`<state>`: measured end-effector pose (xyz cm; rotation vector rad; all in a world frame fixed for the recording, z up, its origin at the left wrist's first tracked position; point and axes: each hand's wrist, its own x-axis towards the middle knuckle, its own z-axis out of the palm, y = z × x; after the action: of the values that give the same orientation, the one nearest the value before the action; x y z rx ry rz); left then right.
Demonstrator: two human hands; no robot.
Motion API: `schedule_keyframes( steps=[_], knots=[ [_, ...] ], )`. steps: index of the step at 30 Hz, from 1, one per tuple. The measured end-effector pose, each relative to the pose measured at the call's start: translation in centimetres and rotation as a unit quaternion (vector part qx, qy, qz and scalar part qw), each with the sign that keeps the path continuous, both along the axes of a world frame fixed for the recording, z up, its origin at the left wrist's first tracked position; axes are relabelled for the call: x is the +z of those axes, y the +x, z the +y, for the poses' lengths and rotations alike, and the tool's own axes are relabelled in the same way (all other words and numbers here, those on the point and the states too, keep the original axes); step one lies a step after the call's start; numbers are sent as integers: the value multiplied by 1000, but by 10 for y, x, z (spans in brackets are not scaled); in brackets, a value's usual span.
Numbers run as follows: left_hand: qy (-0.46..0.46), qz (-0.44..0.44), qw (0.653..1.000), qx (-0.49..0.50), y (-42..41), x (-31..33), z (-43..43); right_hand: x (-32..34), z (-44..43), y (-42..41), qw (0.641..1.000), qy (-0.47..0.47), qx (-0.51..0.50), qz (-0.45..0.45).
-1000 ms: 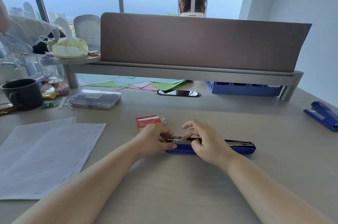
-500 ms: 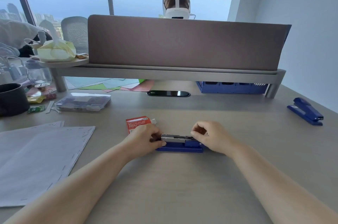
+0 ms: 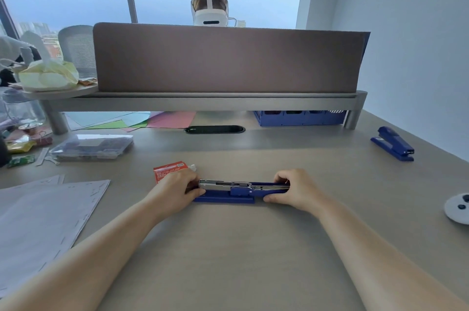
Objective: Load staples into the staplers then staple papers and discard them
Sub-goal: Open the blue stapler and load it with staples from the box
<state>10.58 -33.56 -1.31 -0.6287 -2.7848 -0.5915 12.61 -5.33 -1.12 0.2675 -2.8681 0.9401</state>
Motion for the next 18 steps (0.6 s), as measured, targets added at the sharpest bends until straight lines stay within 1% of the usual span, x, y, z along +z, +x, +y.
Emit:
schedule_keyframes(
  steps=[5,7,11,14,18],
  knots=[
    [12,21,1000,-2,-2,-2,-4,4,2,2,997,-76,-11,28],
    [30,19,999,-9,0,0,-5,6,2,3,989,-133,-16,61],
    [59,5,998,-11,1,-1,-7,15,-10,2,962,-232,-29,141],
    [72,-9,997,-5,1,-1,-5,24,-30,-2,958,-237,-3,163],
    [81,-32,996,2,2,0,-3,23,-54,-11,965,-222,46,130]
  ],
)
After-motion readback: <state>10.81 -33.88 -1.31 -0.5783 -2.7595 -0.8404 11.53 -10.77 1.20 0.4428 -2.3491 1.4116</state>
